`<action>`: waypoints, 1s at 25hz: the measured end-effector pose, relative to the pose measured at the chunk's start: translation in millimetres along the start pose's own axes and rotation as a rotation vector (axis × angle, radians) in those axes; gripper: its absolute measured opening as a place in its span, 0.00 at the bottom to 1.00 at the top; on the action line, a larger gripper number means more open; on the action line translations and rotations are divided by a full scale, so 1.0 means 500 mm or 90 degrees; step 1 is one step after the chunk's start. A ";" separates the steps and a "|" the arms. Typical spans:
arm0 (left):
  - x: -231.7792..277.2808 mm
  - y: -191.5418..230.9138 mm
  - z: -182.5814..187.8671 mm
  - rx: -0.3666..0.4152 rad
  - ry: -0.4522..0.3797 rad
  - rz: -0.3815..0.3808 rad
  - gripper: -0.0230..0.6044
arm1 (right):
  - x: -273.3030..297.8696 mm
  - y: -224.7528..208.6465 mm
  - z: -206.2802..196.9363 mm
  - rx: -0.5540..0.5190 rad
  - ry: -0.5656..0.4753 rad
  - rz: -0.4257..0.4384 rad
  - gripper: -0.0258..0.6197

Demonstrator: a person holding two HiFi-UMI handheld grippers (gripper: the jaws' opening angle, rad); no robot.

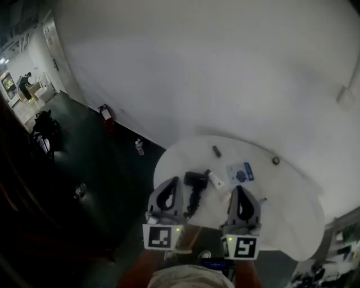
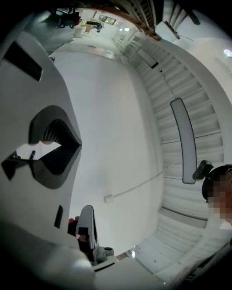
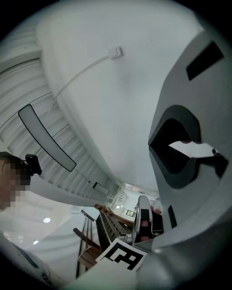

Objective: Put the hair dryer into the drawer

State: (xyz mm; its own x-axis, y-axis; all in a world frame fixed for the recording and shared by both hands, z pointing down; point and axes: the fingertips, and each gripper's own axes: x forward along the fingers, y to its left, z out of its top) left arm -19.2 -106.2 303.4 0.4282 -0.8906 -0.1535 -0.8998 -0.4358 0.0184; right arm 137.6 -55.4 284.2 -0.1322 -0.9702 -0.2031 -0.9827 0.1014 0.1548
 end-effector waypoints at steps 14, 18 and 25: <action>0.012 -0.006 -0.010 -0.001 -0.012 -0.004 0.04 | 0.007 -0.001 -0.026 0.003 0.012 0.001 0.05; 0.016 -0.007 -0.021 -0.003 -0.002 -0.003 0.04 | 0.009 -0.005 -0.037 0.008 0.024 0.000 0.05; 0.025 -0.013 -0.032 0.003 -0.001 -0.002 0.04 | 0.017 -0.010 -0.044 0.013 0.019 0.004 0.05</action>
State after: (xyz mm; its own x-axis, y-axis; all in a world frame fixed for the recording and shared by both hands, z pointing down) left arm -6.6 -116.5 317.3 0.4307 -0.8891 -0.1549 -0.8990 -0.4377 0.0128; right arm 144.2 -68.7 303.0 -0.1350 -0.9756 -0.1733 -0.9843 0.1120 0.1362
